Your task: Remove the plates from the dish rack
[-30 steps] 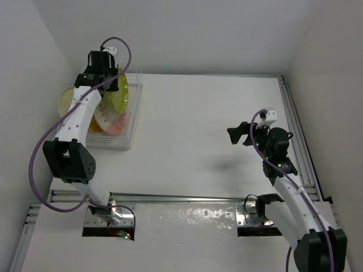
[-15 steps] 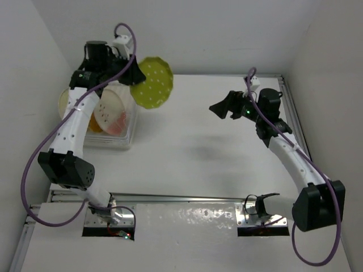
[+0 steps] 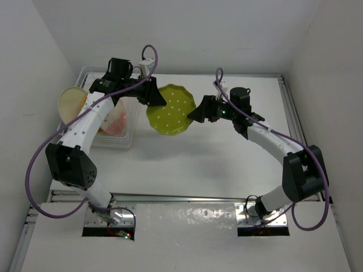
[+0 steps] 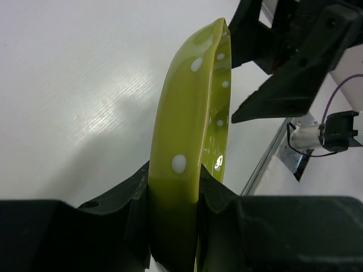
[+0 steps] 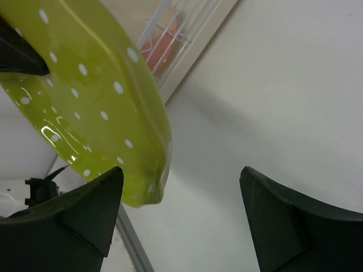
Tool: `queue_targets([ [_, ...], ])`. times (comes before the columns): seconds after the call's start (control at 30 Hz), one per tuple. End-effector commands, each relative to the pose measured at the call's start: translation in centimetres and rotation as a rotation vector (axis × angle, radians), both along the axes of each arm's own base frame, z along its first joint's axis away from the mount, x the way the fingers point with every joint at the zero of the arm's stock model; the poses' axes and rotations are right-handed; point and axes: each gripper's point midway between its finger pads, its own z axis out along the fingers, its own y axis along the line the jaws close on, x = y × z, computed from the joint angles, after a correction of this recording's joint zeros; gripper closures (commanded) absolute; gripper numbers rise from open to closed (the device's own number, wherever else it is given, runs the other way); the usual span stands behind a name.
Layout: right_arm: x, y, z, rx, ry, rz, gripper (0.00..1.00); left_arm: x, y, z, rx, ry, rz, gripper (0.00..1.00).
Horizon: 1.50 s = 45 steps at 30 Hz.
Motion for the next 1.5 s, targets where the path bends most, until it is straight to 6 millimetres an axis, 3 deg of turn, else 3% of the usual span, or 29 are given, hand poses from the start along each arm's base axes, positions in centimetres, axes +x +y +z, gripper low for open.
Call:
queue_targets([
  [0.0,0.3,1.3,2.2,0.066,-0.064,0.047,0.19,-2.0,-1.4,5.2,-0.128,-0.146,-0.115,1.00],
  [0.07,-0.1,2.4,2.6,0.105,-0.065,0.081,0.23,-2.3,-1.8,4.6,-0.140,-0.126,-0.128,1.00],
  [0.17,-0.6,3.7,2.9,0.163,-0.050,0.116,0.37,-2.4,-2.2,4.3,-0.162,-0.109,-0.135,1.00],
  [0.2,-0.6,3.8,2.8,0.176,-0.042,0.114,0.53,-2.4,-2.3,4.2,-0.166,-0.109,-0.139,1.00],
  [0.27,-0.6,3.9,2.8,0.204,-0.036,0.105,0.71,-2.4,-2.4,4.6,-0.181,-0.094,-0.132,1.00],
  [0.3,-0.7,3.8,2.7,0.207,-0.030,0.102,0.86,-2.4,-2.4,4.9,-0.181,-0.104,-0.130,1.00],
  [0.4,-0.9,3.5,2.5,0.211,-0.007,0.078,1.00,-2.0,-2.2,5.0,-0.166,-0.114,-0.109,1.00],
  [0.47,-1.1,3.1,2.3,0.211,0.007,0.044,1.00,-1.2,-1.8,4.5,-0.135,-0.114,-0.062,0.99],
  [0.53,-1.6,2.6,2.0,0.217,0.033,0.025,1.00,0.2,-0.8,3.2,-0.071,-0.106,0.038,0.81],
  [0.57,-1.7,2.4,2.1,0.242,0.063,0.008,1.00,0.8,-0.4,2.6,-0.048,-0.098,0.075,0.63],
  [0.63,-2.4,1.7,1.1,0.271,0.112,-0.021,1.00,1.6,0.5,1.1,0.002,-0.071,0.141,0.50],
  [0.67,-2.6,1.4,2.2,0.325,0.111,-0.037,1.00,2.2,1.0,0.3,0.031,-0.066,0.177,0.41],
  [0.77,-3.8,-0.2,0.4,0.372,0.155,-0.118,1.00,2.6,1.4,-0.7,0.057,-0.051,0.208,0.33],
  [0.83,-4.4,-1.3,0.6,0.404,0.158,-0.155,1.00,3.2,2.0,-1.1,0.083,-0.052,0.250,0.30],
  [0.87,-4.8,-2.5,-1.1,0.403,0.194,-0.200,1.00,3.4,2.2,-1.0,0.093,-0.062,0.262,0.30],
  [0.93,-4.8,-4.9,-0.8,0.458,0.195,-0.292,1.00,4.1,3.1,-0.7,0.136,-0.094,0.301,0.29],
  [0.97,-5.7,-6.2,-3.2,0.452,0.256,-0.354,1.00,4.6,3.9,-0.8,0.169,-0.102,0.338,0.29],
  [1.03,-5.4,-9.6,-5.1,0.478,0.303,-0.527,1.00,5.2,4.7,-0.3,0.202,-0.129,0.378,0.29],
  [1.07,-6.9,-11.1,-7.2,0.461,0.354,-0.606,1.00,5.4,5.3,-0.3,0.229,-0.132,0.410,0.29],
  [1.13,-7.4,-14.6,-10.1,0.432,0.372,-0.798,1.00,5.7,5.9,0.1,0.263,-0.171,0.407,0.29],
  [1.33,-10.2,-24.1,-14.5,0.412,0.366,-1.366,1.00,5.6,6.2,0.9,0.269,-0.206,0.404,0.29],
  [1.37,-11.5,-25.1,-16.4,0.380,0.407,-1.441,1.00,5.6,6.2,1.0,0.267,-0.206,0.403,0.29],
  [1.4,-11.4,-25.9,-15.5,0.462,0.374,-1.494,1.00,5.6,6.2,1.0,0.267,-0.210,0.401,0.29],
  [1.47,-12.8,-28.4,-16.7,0.416,0.344,-1.638,1.00,5.5,6.1,1.0,0.265,-0.208,0.392,0.29],
])
